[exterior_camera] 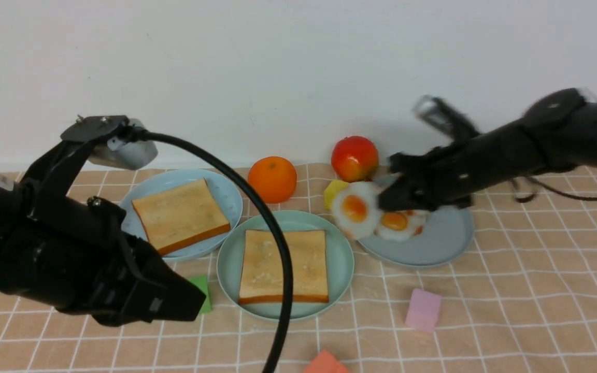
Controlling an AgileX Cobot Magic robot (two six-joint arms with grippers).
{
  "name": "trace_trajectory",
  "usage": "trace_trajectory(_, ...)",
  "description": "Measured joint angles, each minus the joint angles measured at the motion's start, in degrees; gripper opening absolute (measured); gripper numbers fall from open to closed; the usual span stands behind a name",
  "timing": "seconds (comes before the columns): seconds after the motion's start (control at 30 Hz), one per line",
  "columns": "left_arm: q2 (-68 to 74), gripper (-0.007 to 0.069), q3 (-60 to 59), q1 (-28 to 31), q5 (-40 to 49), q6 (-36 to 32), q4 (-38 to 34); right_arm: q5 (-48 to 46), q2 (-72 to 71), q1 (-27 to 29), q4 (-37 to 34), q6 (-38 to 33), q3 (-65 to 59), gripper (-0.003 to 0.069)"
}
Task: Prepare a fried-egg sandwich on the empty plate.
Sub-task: Use the right arm to place the fried egg on the slice of bread in the middle
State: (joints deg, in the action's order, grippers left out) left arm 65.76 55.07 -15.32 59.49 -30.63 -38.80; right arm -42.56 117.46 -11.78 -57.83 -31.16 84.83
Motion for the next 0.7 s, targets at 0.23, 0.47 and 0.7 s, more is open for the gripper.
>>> trace_trajectory(0.23, 0.00, 0.0025, 0.00, 0.00, 0.00, 0.13, 1.42, 8.51, 0.70, -8.23, -1.10, -0.17, 0.00, 0.0008)
trace_trajectory(0.47, 0.00, 0.0033, 0.00, 0.00, 0.00, 0.94, 1.62, 10.19, 3.43, -10.75, -3.01, -0.17, 0.00, 0.0055)
trace_trajectory(0.7, 0.00, 0.0039, 0.00, 0.00, -0.05, 1.17, 2.09, 8.38, 2.85, -9.08, -3.31, -0.23, 0.00, 0.0283)
